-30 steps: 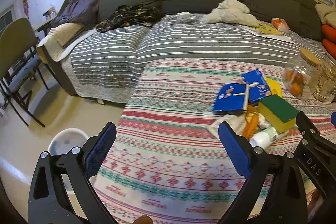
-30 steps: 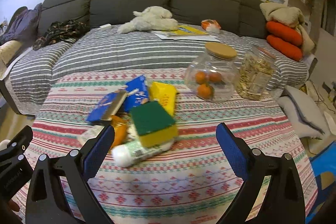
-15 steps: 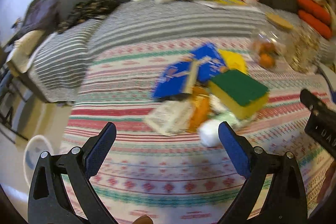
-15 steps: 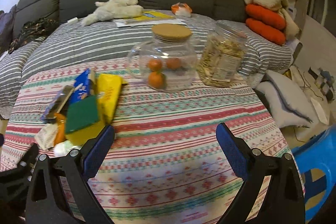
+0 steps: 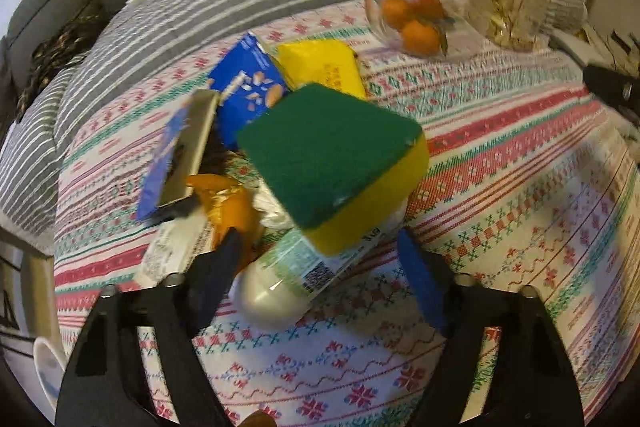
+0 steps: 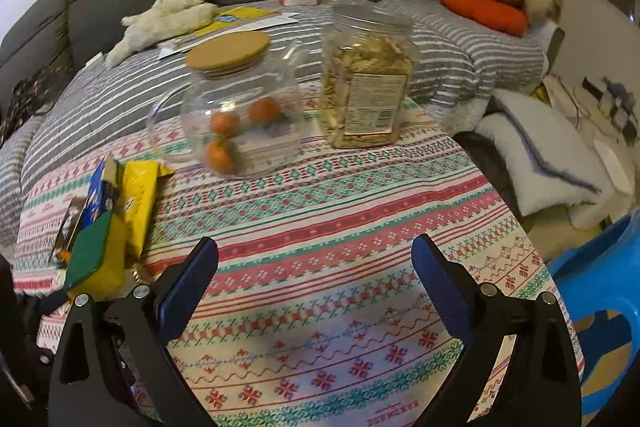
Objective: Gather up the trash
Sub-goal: 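Grasp another white AD bottle with the left tool, then grasp the green-yellow sponge with the right tool while the left holds the bottle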
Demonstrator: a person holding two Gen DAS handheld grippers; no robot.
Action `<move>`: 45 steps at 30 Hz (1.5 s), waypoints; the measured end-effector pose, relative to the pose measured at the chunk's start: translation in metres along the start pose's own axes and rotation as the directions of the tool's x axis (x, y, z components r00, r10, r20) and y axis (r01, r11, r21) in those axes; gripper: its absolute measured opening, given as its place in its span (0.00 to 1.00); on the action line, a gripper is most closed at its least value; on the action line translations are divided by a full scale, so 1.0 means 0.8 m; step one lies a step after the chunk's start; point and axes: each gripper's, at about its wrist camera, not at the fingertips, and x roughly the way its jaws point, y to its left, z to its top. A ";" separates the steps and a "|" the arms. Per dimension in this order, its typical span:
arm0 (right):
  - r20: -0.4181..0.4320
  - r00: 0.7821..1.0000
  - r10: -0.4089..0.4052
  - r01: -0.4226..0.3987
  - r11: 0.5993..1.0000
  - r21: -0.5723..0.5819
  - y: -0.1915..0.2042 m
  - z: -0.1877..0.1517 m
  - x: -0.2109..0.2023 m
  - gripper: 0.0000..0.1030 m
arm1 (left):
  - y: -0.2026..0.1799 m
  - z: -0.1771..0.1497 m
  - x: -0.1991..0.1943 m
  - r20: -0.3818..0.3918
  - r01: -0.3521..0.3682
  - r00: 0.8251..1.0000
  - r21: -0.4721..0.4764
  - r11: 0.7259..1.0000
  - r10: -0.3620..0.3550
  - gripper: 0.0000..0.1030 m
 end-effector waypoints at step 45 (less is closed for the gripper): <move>-0.104 0.951 0.291 -0.308 0.913 -0.267 0.197 -0.032 0.029 0.88 | 0.121 -0.089 -0.131 0.149 0.078 0.988 -0.237 0.968 -0.044 0.34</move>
